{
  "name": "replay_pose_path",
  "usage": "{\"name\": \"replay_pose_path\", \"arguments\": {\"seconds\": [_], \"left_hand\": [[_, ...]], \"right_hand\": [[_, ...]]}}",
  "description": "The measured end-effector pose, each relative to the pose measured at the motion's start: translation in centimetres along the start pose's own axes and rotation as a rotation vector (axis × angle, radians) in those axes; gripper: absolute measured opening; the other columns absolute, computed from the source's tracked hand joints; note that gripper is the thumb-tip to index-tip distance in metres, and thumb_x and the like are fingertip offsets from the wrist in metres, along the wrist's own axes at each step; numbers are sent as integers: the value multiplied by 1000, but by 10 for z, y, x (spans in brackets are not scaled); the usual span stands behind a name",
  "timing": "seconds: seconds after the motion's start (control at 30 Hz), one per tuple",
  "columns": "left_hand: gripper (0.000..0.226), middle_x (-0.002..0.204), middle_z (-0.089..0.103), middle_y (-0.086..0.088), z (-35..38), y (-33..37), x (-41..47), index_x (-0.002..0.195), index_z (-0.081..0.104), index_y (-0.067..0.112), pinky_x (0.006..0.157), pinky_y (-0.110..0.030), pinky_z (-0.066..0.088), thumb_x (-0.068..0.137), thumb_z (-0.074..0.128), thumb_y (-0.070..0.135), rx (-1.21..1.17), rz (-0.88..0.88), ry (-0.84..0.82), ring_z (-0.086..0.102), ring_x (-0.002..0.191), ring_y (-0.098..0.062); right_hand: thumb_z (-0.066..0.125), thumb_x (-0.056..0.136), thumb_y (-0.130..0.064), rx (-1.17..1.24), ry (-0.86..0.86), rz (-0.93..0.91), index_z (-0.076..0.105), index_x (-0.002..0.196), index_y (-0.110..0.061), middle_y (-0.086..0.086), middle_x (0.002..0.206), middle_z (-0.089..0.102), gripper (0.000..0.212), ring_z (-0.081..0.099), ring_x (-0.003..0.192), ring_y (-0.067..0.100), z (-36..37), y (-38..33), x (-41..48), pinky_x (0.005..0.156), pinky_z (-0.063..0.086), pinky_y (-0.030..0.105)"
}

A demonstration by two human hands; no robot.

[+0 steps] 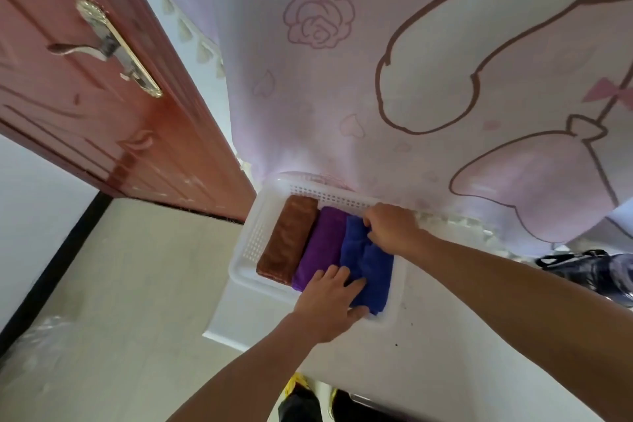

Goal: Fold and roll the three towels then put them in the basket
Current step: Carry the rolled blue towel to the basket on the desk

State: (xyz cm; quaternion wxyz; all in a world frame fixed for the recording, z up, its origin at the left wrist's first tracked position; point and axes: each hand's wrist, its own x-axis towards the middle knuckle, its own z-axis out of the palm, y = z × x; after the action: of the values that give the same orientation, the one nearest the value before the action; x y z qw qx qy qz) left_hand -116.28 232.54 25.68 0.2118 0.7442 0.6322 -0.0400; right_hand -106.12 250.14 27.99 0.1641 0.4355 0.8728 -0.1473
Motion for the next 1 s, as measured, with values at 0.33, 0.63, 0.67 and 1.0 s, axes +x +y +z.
{"name": "replay_pose_path", "arguments": {"seconds": [0.33, 0.63, 0.67, 1.0], "left_hand": [[58, 129, 44, -1, 6, -6, -18, 141, 37, 27, 98, -40, 35, 97, 16, 57, 43, 5, -43, 41, 111, -22], [54, 129, 49, 0, -1, -22, -28, 120, 58, 22, 101, -35, 32, 96, 21, 53, -5, 15, 8, 43, 119, -19], [51, 123, 53, 0, -7, -30, -31, 115, 61, 21, 97, -34, 36, 96, 24, 51, -10, 6, 82, 47, 114, -19], [35, 90, 72, -10, -33, -143, -60, 79, 72, 16, 100, -49, 45, 92, 44, 33, 392, -41, 153, 63, 111, -30]], "right_hand": [[43, 97, -38, -194, 83, -319, 51, 135, -23, 6, 134, 45, 41, 40, 123, 24, 32, 10, -20, 98, 39, 37], [41, 97, -31, -193, 70, -156, 54, 129, -20, 8, 134, 47, 36, 40, 123, 25, 35, -1, -15, 96, 39, 37], [40, 98, -33, -158, 104, -148, 55, 129, -20, 6, 134, 47, 37, 41, 123, 25, 32, -1, -22, 96, 39, 37], [33, 95, -61, 133, 66, -141, 57, 123, -31, -7, 111, 59, 48, 54, 103, 14, 65, -61, -104, 83, 45, 31]]}}
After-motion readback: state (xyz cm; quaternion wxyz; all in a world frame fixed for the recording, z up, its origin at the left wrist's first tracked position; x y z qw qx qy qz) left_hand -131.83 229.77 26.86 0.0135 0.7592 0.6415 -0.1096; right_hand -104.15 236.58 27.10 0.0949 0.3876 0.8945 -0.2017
